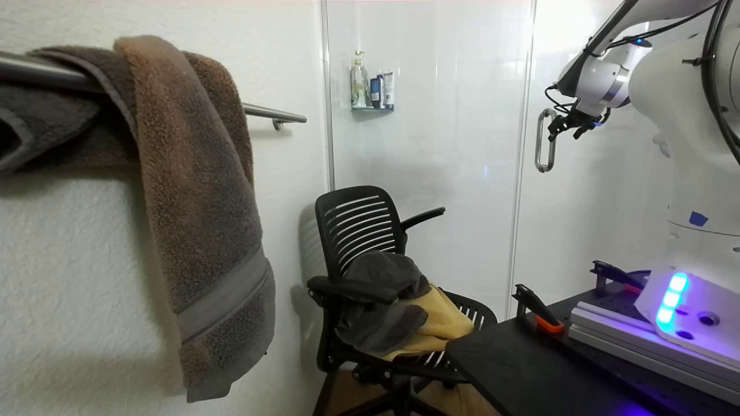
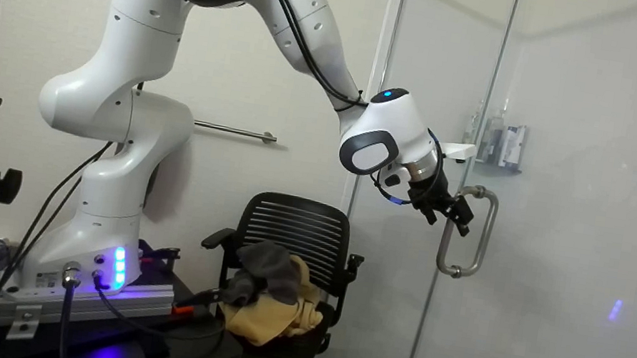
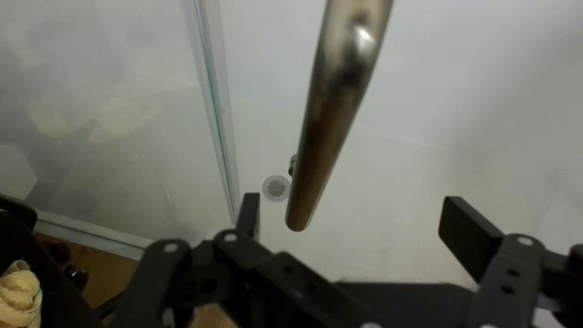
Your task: Unhang the yellow and gray towels and put them on the chair, and then open the bathing room door
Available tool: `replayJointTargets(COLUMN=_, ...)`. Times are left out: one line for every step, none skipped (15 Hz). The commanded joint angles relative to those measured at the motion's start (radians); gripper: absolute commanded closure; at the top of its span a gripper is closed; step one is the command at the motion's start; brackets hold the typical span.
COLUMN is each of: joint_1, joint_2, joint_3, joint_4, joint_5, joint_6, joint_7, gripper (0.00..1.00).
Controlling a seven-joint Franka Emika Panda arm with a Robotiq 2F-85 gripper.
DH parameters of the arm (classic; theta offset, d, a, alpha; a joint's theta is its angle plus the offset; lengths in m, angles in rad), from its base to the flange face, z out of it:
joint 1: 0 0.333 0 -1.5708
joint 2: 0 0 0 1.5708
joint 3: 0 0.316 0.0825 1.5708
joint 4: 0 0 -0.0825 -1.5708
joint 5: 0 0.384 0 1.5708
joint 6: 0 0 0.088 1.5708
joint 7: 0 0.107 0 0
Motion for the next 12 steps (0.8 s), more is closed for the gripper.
replayJointTargets(joint_1=0.022, joint_2=-0.006, joint_3=-0.021, joint_4=0.010, joint_5=0.000, joint_6=0.000, joint_7=0.002, gripper=0.00)
replayJointTargets(joint_1=0.040, joint_2=-0.010, joint_3=-0.040, joint_4=0.018, joint_5=0.000, joint_6=0.000, joint_7=0.004, gripper=0.00)
replayJointTargets(joint_1=0.041, joint_2=-0.016, joint_3=-0.033, joint_4=0.021, joint_5=-0.001, joint_6=0.014, joint_7=0.002, gripper=0.00)
replayJointTargets(joint_1=0.041, joint_2=-0.015, joint_3=-0.025, joint_4=0.021, joint_5=-0.001, joint_6=0.022, joint_7=0.001, gripper=0.00)
replayJointTargets(joint_1=0.037, joint_2=-0.018, joint_3=-0.009, joint_4=0.025, joint_5=-0.001, joint_6=0.024, joint_7=0.000, gripper=0.00)
replayJointTargets(joint_1=0.038, joint_2=-0.014, joint_3=0.001, joint_4=0.024, joint_5=0.000, joint_6=0.028, joint_7=0.001, gripper=0.00)
replayJointTargets(joint_1=0.039, joint_2=-0.011, joint_3=0.010, joint_4=0.026, joint_5=0.000, joint_6=0.028, joint_7=0.003, gripper=0.00)
replayJointTargets(joint_1=0.047, joint_2=0.002, joint_3=0.006, joint_4=0.024, joint_5=0.003, joint_6=0.027, joint_7=0.010, gripper=0.00)
replayJointTargets(joint_1=0.046, joint_2=-0.011, joint_3=-0.001, joint_4=0.027, joint_5=0.000, joint_6=0.011, joint_7=0.005, gripper=0.00)
replayJointTargets(joint_1=0.046, joint_2=-0.010, joint_3=0.005, joint_4=0.028, joint_5=0.000, joint_6=0.012, joint_7=0.005, gripper=0.00)
replayJointTargets(joint_1=0.044, joint_2=-0.011, joint_3=0.004, joint_4=0.028, joint_5=0.000, joint_6=0.007, joint_7=0.005, gripper=0.00)
replayJointTargets(joint_1=0.040, joint_2=-0.016, joint_3=0.007, joint_4=0.028, joint_5=0.000, joint_6=0.004, joint_7=0.003, gripper=0.25)
